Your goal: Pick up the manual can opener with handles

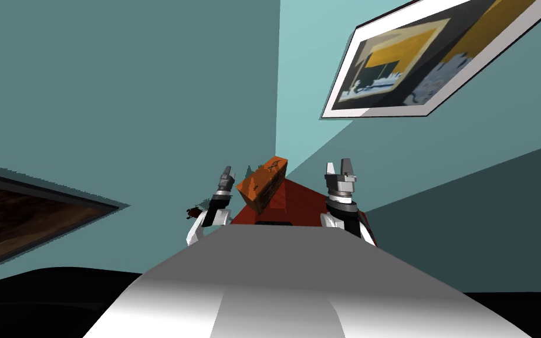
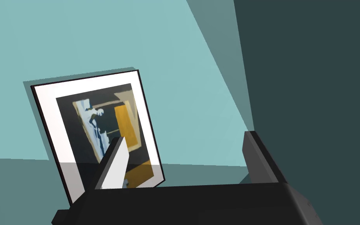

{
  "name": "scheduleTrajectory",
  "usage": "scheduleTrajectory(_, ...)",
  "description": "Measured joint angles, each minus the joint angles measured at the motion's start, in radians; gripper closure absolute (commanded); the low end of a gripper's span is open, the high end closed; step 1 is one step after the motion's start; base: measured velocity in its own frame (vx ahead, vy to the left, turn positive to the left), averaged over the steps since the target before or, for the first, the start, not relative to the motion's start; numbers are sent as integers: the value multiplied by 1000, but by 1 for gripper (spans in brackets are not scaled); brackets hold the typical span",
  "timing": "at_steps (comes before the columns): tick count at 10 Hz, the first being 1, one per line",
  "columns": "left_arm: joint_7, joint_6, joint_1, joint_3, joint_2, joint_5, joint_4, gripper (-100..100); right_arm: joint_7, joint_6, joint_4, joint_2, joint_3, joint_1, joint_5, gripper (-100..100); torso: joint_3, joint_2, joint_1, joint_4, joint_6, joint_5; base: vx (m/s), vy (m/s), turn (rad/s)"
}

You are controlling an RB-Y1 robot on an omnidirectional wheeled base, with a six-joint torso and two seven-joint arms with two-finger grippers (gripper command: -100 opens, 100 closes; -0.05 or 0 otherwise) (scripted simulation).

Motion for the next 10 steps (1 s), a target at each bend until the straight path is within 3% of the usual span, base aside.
scheduleTrajectory(2,19,47,-18,32,25,21,56,-100,0,0,0,0,0,0,0,0,0,0,-2,0,0,0,24,-167,-21)
scheduleTrajectory(4,18,93,-26,38,15,23,86,-100,0,0,0,0,0,0,0,0,-1,-1,0,0,0,0,45,-153,-29)
scheduleTrajectory(5,27,120,-43,56,26,35,126,-100,0,0,0,0,0,0,0,0,-1,-2,-1,-1,0,0,59,-136,-7)
scheduleTrajectory(10,49,246,-51,106,32,65,224,-100,0,0,0,0,0,0,0,0,-2,-4,0,-1,0,0,80,-146,-10)
